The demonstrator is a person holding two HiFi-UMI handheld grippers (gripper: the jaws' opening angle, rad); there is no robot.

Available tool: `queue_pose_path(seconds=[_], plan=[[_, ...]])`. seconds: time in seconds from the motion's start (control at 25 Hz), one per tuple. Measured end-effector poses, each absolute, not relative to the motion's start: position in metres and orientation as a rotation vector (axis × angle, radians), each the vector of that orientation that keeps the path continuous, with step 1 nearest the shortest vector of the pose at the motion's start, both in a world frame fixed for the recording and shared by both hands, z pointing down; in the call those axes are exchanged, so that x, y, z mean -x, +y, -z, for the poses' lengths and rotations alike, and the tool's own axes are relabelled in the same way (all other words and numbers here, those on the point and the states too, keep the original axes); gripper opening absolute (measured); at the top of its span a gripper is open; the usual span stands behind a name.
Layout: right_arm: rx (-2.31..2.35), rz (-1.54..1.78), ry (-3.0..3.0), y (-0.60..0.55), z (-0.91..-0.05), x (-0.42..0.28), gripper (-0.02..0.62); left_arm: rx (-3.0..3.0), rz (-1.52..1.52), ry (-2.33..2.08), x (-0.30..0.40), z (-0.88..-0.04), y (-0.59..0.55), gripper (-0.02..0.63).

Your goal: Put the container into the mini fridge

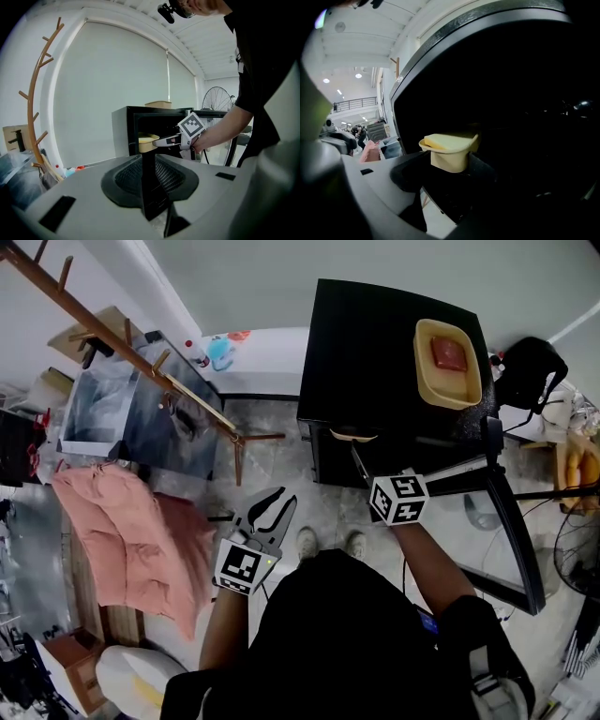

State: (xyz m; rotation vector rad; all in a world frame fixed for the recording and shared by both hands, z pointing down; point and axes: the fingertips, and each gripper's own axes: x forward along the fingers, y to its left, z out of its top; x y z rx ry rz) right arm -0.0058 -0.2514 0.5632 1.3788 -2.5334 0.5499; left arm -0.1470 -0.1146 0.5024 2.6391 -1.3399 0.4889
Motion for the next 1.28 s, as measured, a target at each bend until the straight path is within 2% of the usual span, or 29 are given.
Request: queue_pose_path(seconds=[0.16, 0.52, 1.08, 1.28], plan=[[-1.404, -0.478, -2.484, -0.261, -0.566, 0.003, 0.247, -2.636, -0.487, -1.341, 0.148, -0.502, -0.116, 0.097], [-1.417, -0.516, -2.448, -0.271, -0.569, 0.004, 0.244, -2.635, -0.485, -1.367, 0.152, -0.5, -0.12, 0.096], [-1.399, -0.522, -2.551, -0.227, -0.533, -0.017, 0.245, -2.626, -0.227, -1.417, 0.144, -0.472, -0.13, 0.083], [-1.398, -0.51, -2.593, -0.204, -0.506, -0.031, 0.219, -2.658, -0.153, -1.415, 0.133, -0.455, -0.133, 0.08]])
